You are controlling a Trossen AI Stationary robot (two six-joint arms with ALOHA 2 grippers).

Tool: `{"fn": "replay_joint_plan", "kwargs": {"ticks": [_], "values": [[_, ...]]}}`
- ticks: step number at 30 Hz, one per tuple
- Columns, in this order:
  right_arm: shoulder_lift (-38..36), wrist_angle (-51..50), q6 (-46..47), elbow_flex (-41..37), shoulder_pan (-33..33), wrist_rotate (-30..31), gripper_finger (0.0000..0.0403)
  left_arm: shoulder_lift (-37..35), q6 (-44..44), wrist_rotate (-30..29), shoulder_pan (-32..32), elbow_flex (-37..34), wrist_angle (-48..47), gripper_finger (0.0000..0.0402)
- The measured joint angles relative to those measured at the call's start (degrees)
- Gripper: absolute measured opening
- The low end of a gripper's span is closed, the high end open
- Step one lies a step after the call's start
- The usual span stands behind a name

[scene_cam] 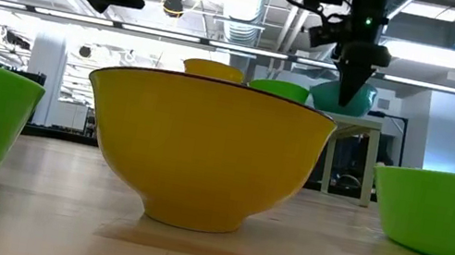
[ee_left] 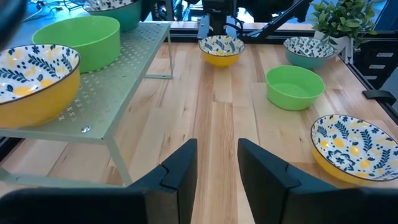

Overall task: Pick & Place Mini bowls
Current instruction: Put the top light blue bowl on the shelf, then stack the top yellow bowl on the yellow bowl on the shelf

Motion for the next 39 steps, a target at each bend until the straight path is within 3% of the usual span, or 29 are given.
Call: {"fn": "replay_joint_plan", "kwargs": {"ticks": [15,21,27,34,39], "values": [[0.02,-0.53,-0.27,0.69,1.14,0.02,0.0089,0.0,0.0,0.0,0.0,-0.02,0.0,0.0117],[0.02,-4.29,0.49,6.39,4.01,0.02,0.0115,0.0,0.0,-0.01,0.0,0.0,0.0,0.0117],[0.0,-9.24,9.0,13.34,8.24,-0.13,0.0136,0.0,0.0,0.0,0.0,0.0,0.0,0.0117],[-0.07,-16.81,24.86,13.28,14.19,-9.83,0.0143,0.0,0.0,0.0,0.0,0.0,0.01,0.0117],[-0.28,-17.34,27.76,8.28,19.64,-14.47,0.0136,0.0,0.0,-0.02,0.0,0.0,0.0,0.0117]]}}
